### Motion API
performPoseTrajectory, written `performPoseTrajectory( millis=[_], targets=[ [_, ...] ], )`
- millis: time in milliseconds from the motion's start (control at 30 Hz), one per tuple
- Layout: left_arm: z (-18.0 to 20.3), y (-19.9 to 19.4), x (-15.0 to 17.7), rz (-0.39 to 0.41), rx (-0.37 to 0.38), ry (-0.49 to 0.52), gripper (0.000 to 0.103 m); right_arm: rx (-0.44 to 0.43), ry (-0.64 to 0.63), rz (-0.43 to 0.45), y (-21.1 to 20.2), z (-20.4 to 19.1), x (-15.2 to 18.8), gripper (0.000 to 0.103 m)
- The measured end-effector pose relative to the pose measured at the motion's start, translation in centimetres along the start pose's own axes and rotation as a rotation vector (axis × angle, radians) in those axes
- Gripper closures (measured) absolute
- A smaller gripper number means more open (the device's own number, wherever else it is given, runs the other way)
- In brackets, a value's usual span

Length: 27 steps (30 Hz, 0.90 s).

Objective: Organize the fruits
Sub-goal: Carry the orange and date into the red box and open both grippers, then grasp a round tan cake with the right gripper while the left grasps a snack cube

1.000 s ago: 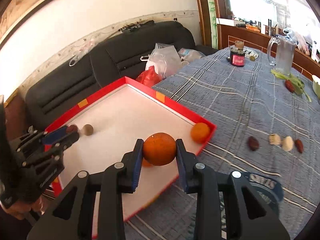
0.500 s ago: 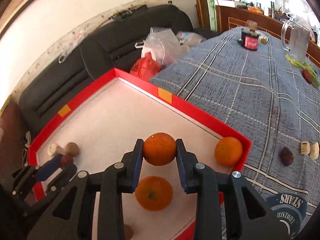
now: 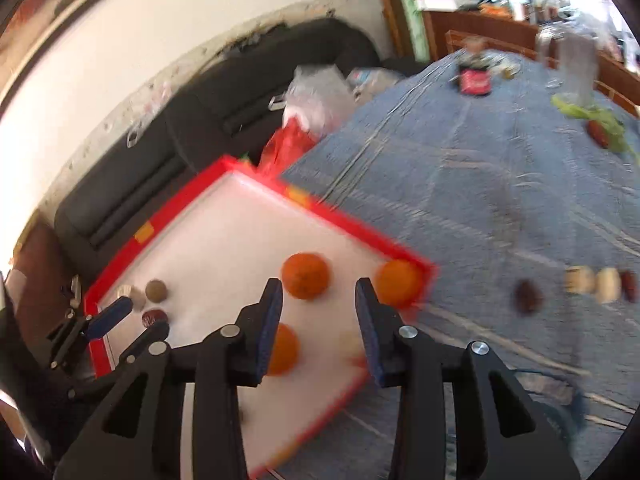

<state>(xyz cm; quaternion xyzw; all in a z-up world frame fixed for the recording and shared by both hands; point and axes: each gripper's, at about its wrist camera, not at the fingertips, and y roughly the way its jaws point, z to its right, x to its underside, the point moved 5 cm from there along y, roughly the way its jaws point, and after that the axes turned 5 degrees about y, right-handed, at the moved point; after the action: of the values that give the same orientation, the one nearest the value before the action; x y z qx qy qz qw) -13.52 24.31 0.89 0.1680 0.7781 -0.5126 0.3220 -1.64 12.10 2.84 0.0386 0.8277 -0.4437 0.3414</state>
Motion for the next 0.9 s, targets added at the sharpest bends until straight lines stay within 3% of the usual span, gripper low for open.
performPoseTrajectory(
  millis=[67,267,467,633,900],
  targets=[
    [0.2,-0.5,-0.4,0.018,-0.004,-0.004,0.042,0.015,0.023,0.034,-2.2,2.0,-0.5,0.063],
    [1.7,-0.8,-1.7,0.034,0.025,0.004,0.041,0.106,0.175,0.114,-8.2,11.2,-1.8,0.063],
    [4.7,-2.0,-3.9,0.077,0.043,0.067,0.039,0.068,0.340,0.118,-8.4,17.5,-1.4,0.063],
    [8.2,-2.6,-5.7,0.105,0.077,0.130,0.039,0.055,0.385,0.060,-5.7,18.9,-0.9,0.063],
    [13.2,-2.0,-7.2,0.096,0.159,0.187,0.039,0.156,0.358,0.083,-4.1,19.8,-0.5,0.063]
  ],
)
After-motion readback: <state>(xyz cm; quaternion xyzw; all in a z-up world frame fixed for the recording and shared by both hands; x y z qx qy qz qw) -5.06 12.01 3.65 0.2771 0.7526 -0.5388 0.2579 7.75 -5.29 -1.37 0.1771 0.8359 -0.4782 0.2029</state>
